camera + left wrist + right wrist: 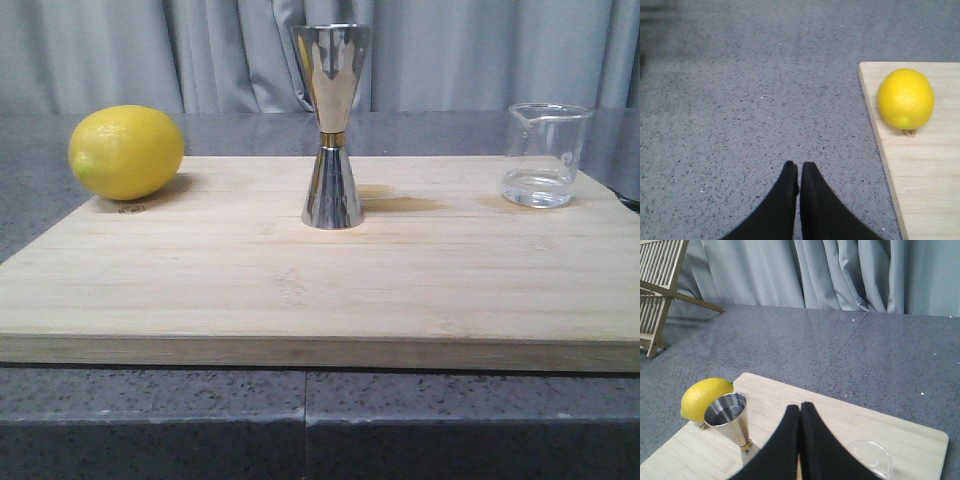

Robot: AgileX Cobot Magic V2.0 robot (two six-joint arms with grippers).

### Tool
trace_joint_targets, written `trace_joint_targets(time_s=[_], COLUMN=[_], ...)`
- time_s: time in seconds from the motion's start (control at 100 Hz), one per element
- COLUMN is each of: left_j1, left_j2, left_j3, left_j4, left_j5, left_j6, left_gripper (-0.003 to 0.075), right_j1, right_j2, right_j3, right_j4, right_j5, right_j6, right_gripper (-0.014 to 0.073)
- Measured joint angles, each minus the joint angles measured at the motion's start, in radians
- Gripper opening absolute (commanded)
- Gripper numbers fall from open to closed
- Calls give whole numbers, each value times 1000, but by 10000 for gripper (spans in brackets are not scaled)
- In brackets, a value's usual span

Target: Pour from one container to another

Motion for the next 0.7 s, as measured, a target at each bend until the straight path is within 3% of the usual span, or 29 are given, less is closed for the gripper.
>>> trace_joint_targets(time_s=[0.17, 0.31, 0.5, 0.7], left_j1=[168, 246, 274, 276], left_j2=[-176, -328, -486, -511], left_j3=[212, 408, 639, 742], left_j4=[-114, -184, -220, -239], left_j5=[-223, -435, -628, -733], left_j6=[167, 239, 253, 256], left_gripper=[-18, -19, -19, -19], right_j1=[0, 0, 0, 0], right_j2=[0, 0, 0, 0], right_j3=[0, 0, 0, 0], right_j4=[0, 0, 0, 0], right_j5=[2, 2, 2, 2], right_j6=[0, 0, 0, 0], right_gripper=[-71, -71, -71, -71])
